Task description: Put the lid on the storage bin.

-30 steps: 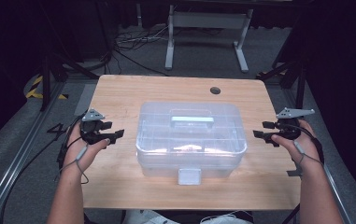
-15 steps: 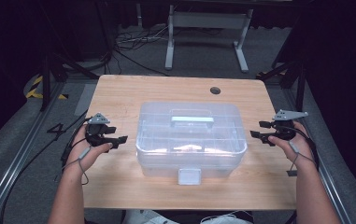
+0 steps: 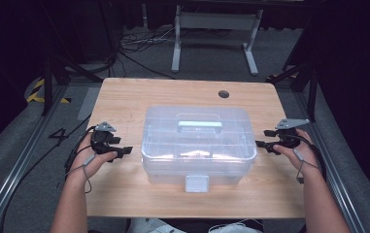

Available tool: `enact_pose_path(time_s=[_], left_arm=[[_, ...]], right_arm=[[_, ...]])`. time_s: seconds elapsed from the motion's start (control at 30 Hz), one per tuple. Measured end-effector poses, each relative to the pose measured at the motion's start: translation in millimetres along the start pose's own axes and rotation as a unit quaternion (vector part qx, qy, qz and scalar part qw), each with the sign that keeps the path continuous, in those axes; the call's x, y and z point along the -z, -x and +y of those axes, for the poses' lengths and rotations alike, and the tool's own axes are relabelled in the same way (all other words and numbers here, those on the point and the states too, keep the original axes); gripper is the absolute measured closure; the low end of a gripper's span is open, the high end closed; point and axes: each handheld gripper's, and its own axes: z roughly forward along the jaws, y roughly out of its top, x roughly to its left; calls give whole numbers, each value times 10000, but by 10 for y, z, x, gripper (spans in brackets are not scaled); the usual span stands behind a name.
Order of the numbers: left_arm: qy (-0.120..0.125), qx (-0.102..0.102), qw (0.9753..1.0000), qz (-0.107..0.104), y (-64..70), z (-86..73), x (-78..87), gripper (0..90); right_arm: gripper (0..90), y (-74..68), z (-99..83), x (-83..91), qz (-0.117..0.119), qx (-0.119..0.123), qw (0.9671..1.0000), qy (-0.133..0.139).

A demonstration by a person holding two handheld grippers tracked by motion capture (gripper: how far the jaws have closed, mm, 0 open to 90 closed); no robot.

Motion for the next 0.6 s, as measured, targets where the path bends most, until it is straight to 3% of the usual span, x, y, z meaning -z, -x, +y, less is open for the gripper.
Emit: enact_pose_path(time_s=[0.33, 0.6], left_arm=[[-355, 53, 9993, -133, -5, -61, -108, 321], [-655, -42, 9973, -339, 18, -78, -158, 308]], right_arm=[[367, -21, -93, -164, 276, -29, 9995, 132], [367, -45, -144, -264, 281, 32, 9996, -30]])
